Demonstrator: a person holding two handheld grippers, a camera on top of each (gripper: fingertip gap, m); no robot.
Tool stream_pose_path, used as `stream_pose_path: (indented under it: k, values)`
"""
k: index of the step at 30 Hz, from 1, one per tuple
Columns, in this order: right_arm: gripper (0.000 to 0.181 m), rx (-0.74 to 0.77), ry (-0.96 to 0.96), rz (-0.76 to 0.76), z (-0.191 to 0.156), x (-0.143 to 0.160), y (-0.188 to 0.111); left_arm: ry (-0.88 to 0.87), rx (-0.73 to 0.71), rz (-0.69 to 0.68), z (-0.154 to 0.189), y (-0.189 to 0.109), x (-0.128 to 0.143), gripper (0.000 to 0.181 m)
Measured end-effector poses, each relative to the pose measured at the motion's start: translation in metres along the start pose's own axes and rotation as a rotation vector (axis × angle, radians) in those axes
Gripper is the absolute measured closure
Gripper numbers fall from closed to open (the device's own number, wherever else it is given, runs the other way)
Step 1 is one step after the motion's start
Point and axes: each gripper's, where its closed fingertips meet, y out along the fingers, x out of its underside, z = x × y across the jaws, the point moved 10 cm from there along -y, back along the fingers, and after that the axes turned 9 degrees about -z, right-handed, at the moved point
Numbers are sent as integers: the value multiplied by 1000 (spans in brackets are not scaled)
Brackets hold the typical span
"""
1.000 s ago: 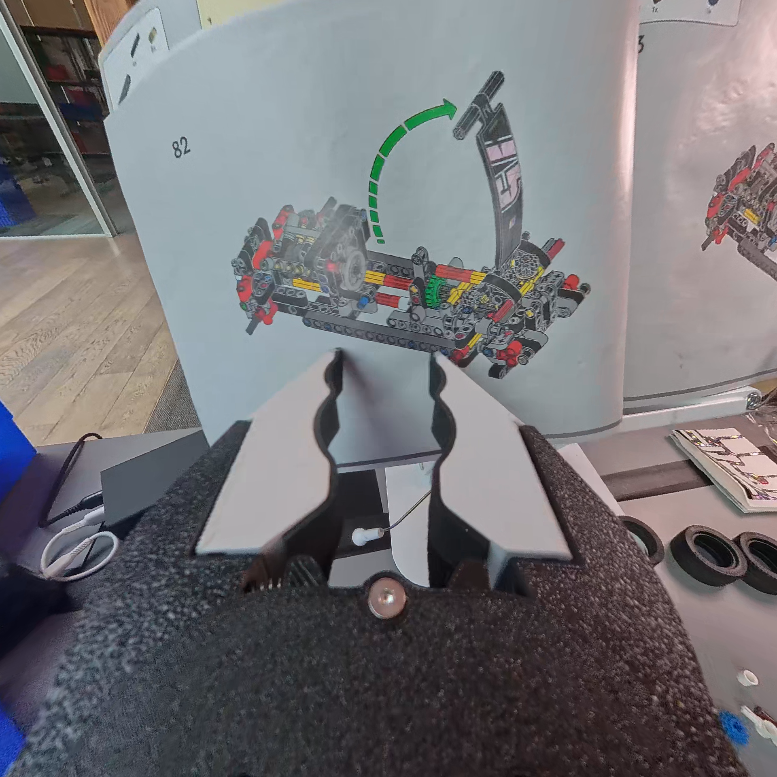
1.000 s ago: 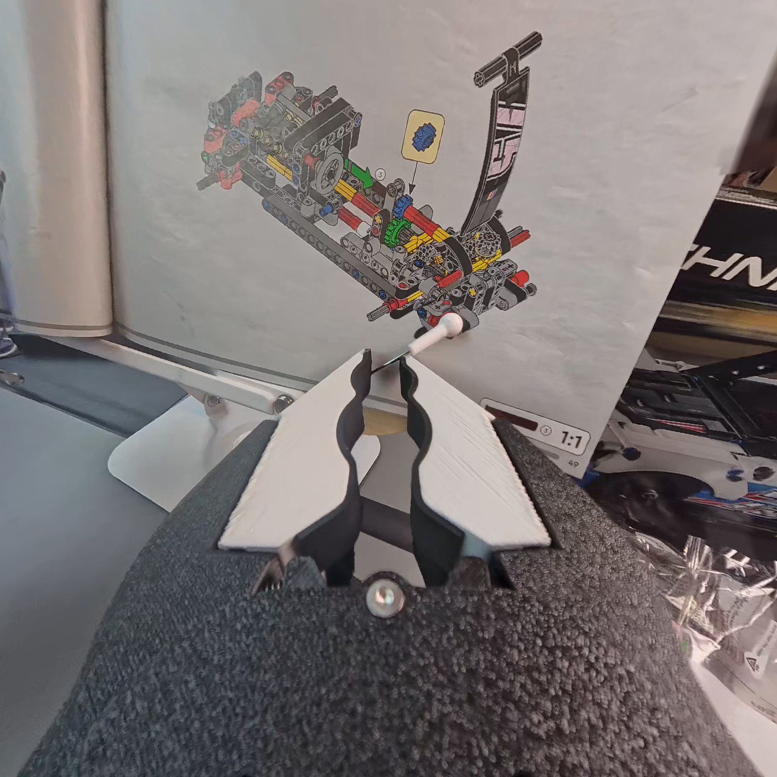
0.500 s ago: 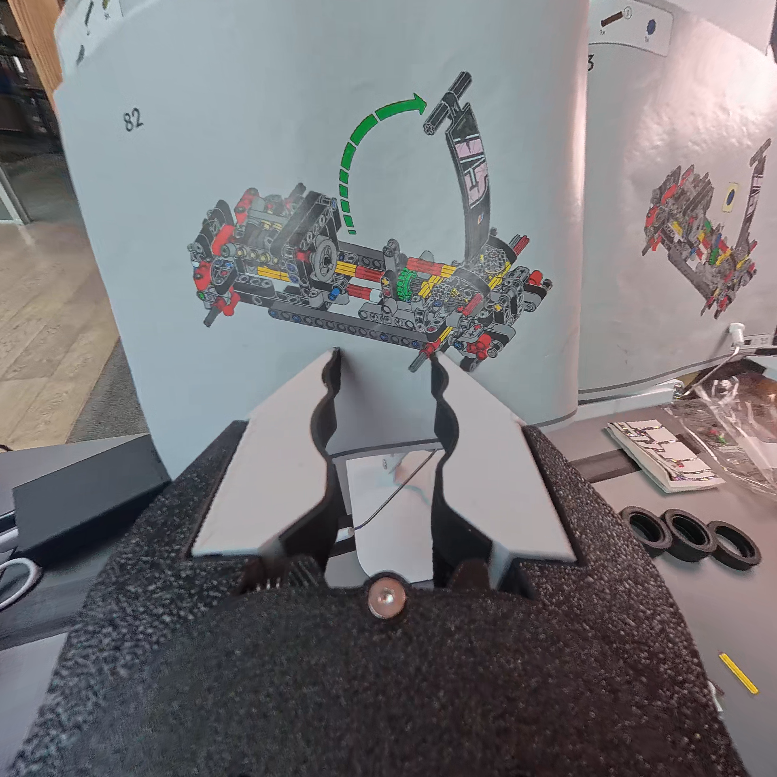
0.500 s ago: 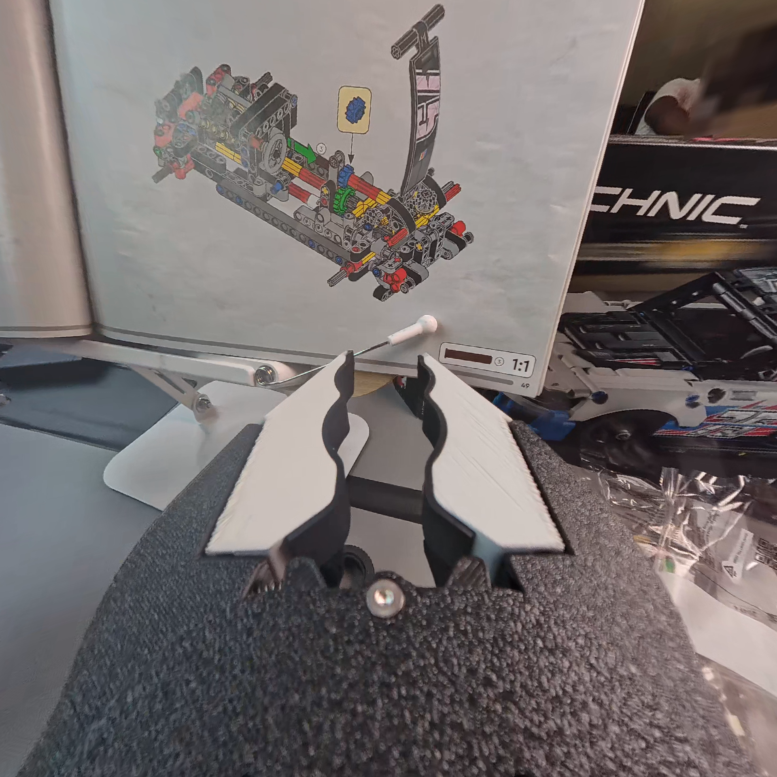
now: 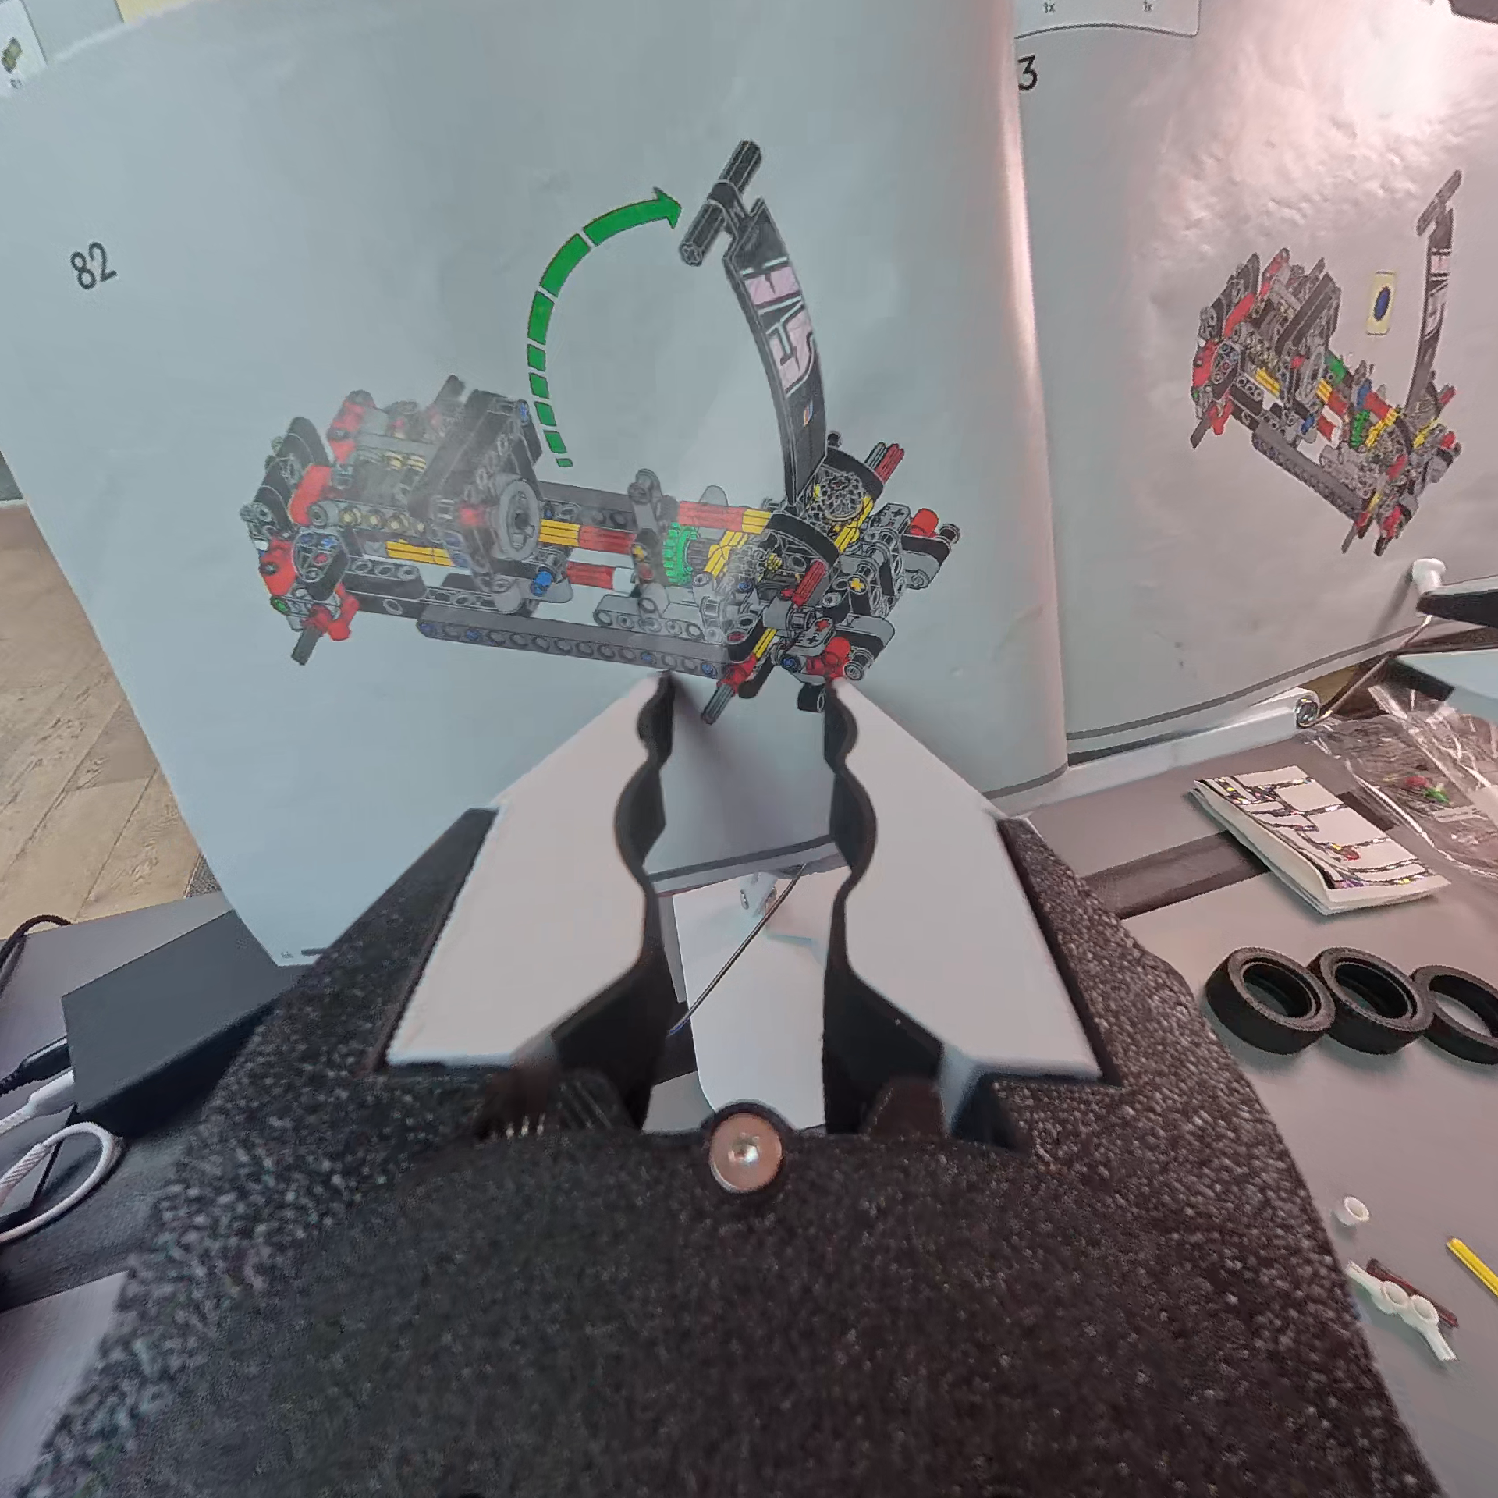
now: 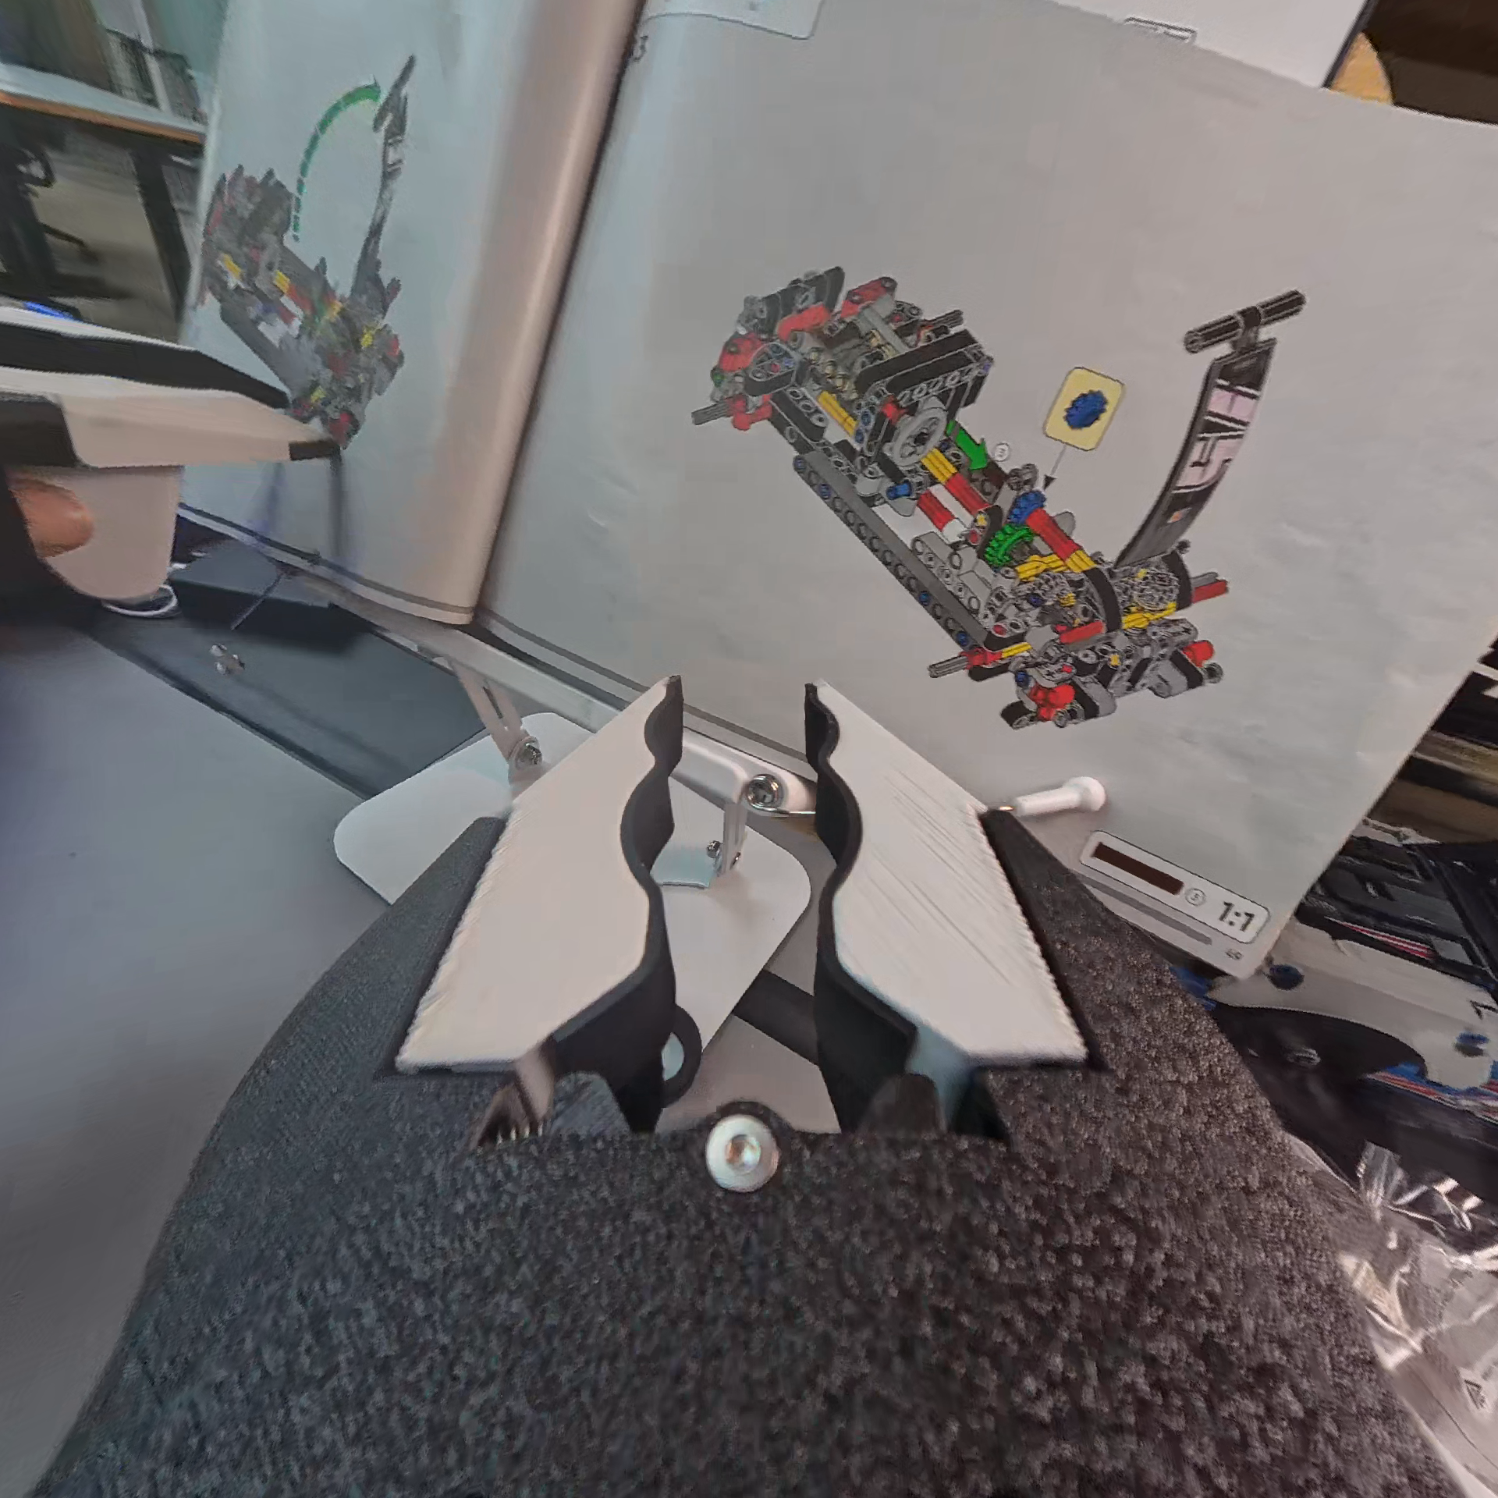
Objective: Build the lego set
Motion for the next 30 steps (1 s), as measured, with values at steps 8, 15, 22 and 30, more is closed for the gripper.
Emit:
stream_pose_path:
  k: [8,15,22,30]
  values:
    - [150,-75,-193,50,-47,-18,10,-31,58,27,6,-8,-6,181]
    - [106,56,-163,28,-88,-67,53,-92,74,28,6,-8,-2,176]
    - [151,103,-184,76,-83,-57,63,-81,-8,51,-18,-30,-2,120]
    - [171,-69,58,149,-52,-40,46,-78,28,25,-14,-21,2,97]
